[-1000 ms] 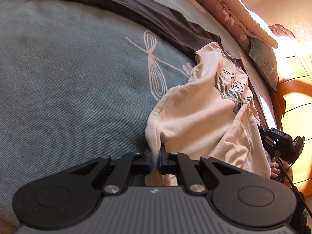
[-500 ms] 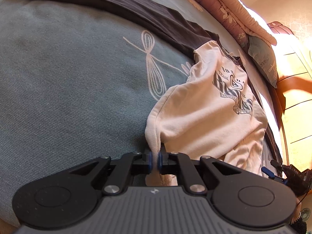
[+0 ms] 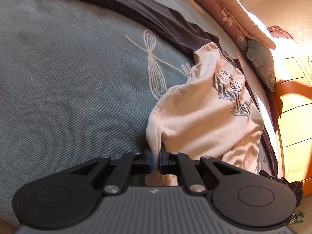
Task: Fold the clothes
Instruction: 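Open the left gripper to release the sweatshirt hem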
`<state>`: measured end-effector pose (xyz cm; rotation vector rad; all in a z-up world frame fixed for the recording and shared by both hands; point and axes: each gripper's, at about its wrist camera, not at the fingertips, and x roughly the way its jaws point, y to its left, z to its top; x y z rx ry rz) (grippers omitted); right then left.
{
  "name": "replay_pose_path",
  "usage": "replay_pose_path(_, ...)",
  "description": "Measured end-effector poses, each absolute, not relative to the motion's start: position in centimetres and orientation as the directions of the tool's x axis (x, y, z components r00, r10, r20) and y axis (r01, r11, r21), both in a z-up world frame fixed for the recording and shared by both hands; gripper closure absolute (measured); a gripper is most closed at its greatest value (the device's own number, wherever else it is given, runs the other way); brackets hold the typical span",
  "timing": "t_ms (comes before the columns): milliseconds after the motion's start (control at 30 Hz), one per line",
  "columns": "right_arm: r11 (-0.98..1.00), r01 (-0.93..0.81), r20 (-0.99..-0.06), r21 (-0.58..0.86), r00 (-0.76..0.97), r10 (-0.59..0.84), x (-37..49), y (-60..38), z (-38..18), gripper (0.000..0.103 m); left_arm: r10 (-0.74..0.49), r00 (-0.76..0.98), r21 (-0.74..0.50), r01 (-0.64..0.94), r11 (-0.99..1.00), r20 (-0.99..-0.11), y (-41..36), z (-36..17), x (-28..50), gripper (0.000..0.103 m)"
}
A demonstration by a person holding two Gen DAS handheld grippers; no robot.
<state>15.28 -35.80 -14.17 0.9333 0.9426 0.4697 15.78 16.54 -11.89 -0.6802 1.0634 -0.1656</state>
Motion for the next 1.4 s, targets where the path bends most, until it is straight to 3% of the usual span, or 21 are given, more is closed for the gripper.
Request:
replay_pose_path(233, 0.526, 0.021, -0.463, 0.85, 0.507, 0.727, 11.8, -36.0, -14.3, 0.051, -0.558, 0.46, -0.693, -0.198, 0.693, -0.69, 16.6, -12.9, 13.8, 0.079)
replay_pose_path(333, 0.546, -0.001, -0.469, 0.838, 0.509, 0.721, 12.2, -35.2, -14.0, 0.051, -0.598, 0.474, -0.738, -0.186, 0.649, -0.646, 16.0, -13.0, 14.2, 0.06)
replay_pose_path(367, 0.544, -0.002, -0.466, 0.839, 0.513, 0.721, 12.5, -35.1, -14.1, 0.051, -0.61, 0.473, -0.747, -0.177, 0.64, -0.635, 15.8, -12.9, 14.4, 0.048)
replay_pose_path(400, 0.543, -0.003, -0.463, 0.84, 0.517, 0.72, 12.7, -34.9, -14.1, 0.055, -0.595, 0.466, -0.726, -0.168, 0.667, -0.655, 15.5, -12.6, 14.6, 0.052)
replay_pose_path(433, 0.555, 0.003, -0.476, 0.832, 0.517, 0.711, 12.9, -34.7, -14.2, 0.069, -0.577, 0.458, -0.701, -0.159, 0.695, -0.677, 15.1, -12.3, 14.7, 0.056)
replay_pose_path(500, 0.57, 0.025, -0.501, 0.821, 0.511, 0.699, 12.9, -34.9, -14.4, 0.086, -0.544, 0.434, -0.654, -0.153, 0.741, -0.718, 14.6, -11.9, 14.9, 0.097)
replay_pose_path(900, 0.722, -0.149, -0.56, 0.675, 0.534, 0.634, 9.3, -39.3, -4.1, 0.093, -0.652, 0.428, -0.722, -0.001, 0.692, -0.625, 13.5, -5.3, 12.5, 0.098)
replay_pose_path(1033, 0.775, -0.127, -0.631, 0.619, 0.507, 0.587, 8.4, -41.2, -3.4, 0.093, -0.65, 0.371, -0.703, -0.011, 0.711, -0.663, 12.4, -6.4, 12.3, 0.098)
replay_pose_path(1200, 0.81, -0.014, -0.737, 0.586, 0.406, 0.54, 7.4, -42.9, -8.3, 0.093, -0.577, 0.283, -0.621, -0.097, 0.778, -0.766, 12.6, -9.9, 12.1, 0.095)
replay_pose_path(1333, 0.821, -0.003, -0.747, 0.57, 0.413, 0.52, 6.8, -43.3, -8.4, 0.089, -0.574, 0.304, -0.624, -0.098, 0.775, -0.76, 14.1, -8.9, 11.9, 0.088)
replay_pose_path(1400, 0.818, -0.022, -0.729, 0.575, 0.441, 0.524, 6.9, -43.8, -7.5, 0.083, -0.571, 0.353, -0.63, -0.072, 0.773, -0.741, 14.9, -7.3, 12.8, 0.07)
